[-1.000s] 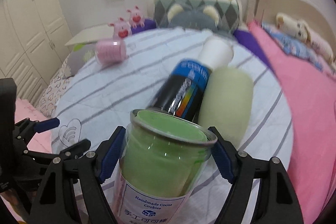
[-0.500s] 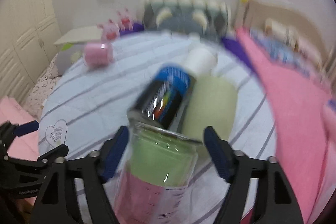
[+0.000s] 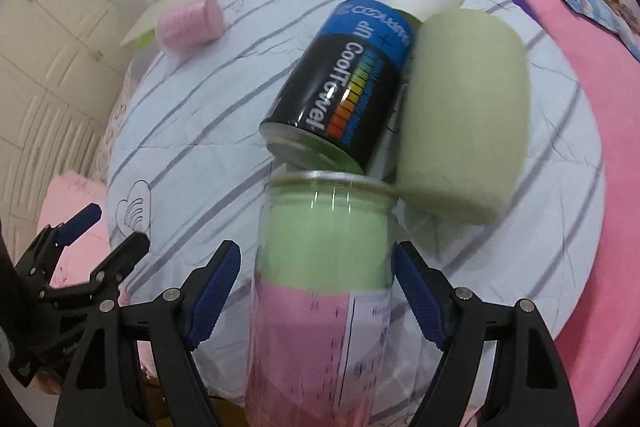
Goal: Flip cup upright
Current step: 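Rotate the held cookie jar with the right tool until its opening faces up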
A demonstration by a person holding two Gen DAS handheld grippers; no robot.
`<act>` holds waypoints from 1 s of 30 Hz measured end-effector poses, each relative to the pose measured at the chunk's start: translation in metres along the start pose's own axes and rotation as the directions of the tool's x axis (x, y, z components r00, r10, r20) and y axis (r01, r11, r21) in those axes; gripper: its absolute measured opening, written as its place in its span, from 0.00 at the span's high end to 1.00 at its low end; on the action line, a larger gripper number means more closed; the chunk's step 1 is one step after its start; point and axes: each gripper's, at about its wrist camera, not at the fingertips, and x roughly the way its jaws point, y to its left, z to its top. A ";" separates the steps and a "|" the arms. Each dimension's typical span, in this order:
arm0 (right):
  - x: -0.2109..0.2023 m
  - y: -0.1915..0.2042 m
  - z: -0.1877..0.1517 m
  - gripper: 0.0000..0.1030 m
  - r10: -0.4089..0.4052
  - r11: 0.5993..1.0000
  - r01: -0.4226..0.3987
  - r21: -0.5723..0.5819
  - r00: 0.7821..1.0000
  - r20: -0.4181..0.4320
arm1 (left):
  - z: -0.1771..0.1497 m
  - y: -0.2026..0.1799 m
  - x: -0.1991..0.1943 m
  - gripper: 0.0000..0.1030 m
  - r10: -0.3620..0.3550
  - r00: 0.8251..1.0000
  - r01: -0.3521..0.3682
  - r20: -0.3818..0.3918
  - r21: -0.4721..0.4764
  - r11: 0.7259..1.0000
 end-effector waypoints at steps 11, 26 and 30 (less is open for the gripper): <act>0.030 0.009 0.011 0.30 -0.073 0.996 0.069 -0.059 0.994 -0.079 | 0.004 0.009 0.016 0.11 0.000 0.999 -0.001 -0.035 -0.030 1.000; -0.035 0.010 -0.007 0.30 -0.083 0.989 0.101 -0.105 0.983 0.164 | 0.019 0.006 0.008 0.11 0.039 0.999 -0.039 -0.006 -0.043 0.998; -0.047 0.020 -0.009 0.31 -0.097 0.983 0.137 -0.125 0.954 0.284 | 0.024 0.003 0.003 0.11 0.040 0.999 -0.039 0.012 -0.040 0.998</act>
